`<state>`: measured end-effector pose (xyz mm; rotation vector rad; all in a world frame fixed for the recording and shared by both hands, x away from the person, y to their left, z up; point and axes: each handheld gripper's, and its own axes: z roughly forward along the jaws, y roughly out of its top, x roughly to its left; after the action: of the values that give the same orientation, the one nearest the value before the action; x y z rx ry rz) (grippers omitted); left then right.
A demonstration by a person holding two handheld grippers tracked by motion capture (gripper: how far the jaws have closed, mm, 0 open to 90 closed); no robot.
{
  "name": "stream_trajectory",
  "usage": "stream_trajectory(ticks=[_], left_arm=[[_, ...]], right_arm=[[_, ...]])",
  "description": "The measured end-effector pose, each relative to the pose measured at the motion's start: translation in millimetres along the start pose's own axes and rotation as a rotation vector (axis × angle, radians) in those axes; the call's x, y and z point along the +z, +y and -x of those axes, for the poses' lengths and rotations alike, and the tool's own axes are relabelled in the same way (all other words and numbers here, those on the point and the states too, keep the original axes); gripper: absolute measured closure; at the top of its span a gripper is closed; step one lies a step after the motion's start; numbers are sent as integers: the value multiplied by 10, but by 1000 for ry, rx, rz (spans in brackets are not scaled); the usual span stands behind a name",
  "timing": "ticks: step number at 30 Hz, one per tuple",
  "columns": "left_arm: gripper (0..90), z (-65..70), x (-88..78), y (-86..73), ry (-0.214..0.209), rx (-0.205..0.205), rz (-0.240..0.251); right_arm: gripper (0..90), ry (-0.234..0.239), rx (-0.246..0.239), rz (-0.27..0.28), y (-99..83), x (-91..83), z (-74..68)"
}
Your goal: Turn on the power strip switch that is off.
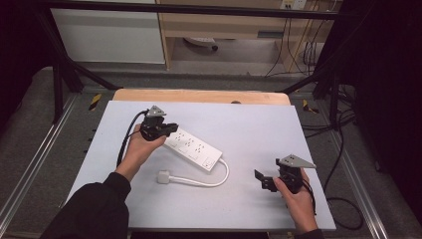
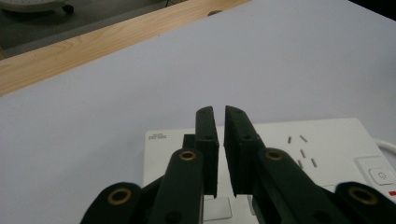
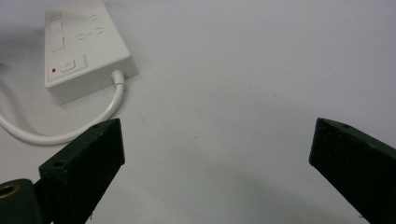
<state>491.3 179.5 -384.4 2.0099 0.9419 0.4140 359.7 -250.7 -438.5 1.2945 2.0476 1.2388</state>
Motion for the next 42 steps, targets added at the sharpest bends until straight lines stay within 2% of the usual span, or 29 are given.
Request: stream_trajectory(ticks=[7, 13, 36, 42], left_arm=[[882, -21, 26, -43, -8, -11, -10], [900, -19, 48, -66, -12, 1, -23], [900, -27, 133, -184, -8, 14, -66], [900, -22, 151, -210, -1, 13, -60]], right_arm=[[37, 1, 0, -1, 0, 0, 1], [38, 2, 2, 0, -1, -4, 2], [39, 2, 2, 0, -1, -3, 1], [39, 1, -1, 0, 0, -3, 0]])
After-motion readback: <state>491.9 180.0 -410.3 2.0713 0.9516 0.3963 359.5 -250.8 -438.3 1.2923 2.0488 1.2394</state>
